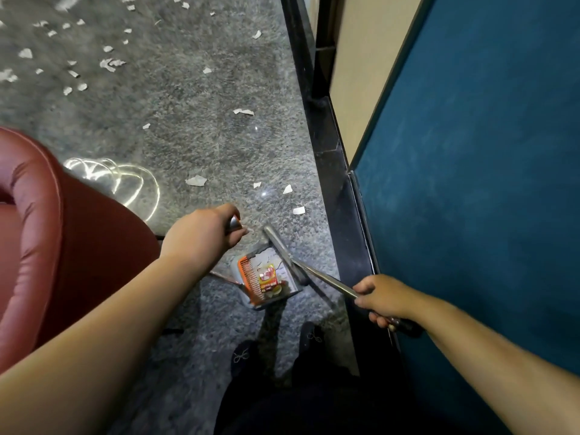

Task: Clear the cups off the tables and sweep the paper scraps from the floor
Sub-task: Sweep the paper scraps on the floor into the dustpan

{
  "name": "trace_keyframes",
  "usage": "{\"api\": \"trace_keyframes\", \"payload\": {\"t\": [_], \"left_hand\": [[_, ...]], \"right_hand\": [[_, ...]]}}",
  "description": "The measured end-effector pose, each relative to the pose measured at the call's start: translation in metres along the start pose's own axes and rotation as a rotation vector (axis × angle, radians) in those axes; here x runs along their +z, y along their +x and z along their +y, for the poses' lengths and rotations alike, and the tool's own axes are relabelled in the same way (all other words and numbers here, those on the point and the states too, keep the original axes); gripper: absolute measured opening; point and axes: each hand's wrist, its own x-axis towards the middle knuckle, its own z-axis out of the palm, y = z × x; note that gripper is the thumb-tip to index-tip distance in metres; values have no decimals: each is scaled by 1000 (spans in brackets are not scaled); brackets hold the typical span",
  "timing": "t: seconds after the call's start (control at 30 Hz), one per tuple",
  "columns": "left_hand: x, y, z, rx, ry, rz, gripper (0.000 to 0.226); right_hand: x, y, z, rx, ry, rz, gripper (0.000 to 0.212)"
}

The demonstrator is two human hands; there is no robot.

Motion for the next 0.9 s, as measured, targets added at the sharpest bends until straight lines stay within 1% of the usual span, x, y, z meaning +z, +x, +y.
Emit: {"api": "trace_keyframes", "payload": {"t": [0.13, 0.27, 0.47, 0.6, 0.77, 0.9], "left_hand": [[-2, -25, -7, -131, -46, 81, 33], [-7, -53, -24, -271, -76, 160, 29], [-23, -87, -59, -473, -129, 245, 27], [-25, -108, -83, -591, -165, 274, 27], [-22, -128, -106, -680, -171, 289, 26], [-18, -136, -124, -735, -180, 289, 24]], "right_hand": [[-10, 7, -12, 3, -17, 73, 17], [-11, 15, -39, -63, -65, 62, 14], [7, 31, -96, -114, -99, -6, 30], [28, 48, -132, -134, -163, -39, 38], [53, 72, -174, -142, -268, -49, 38], [71, 88, -208, -156, -418, -62, 43]]}}
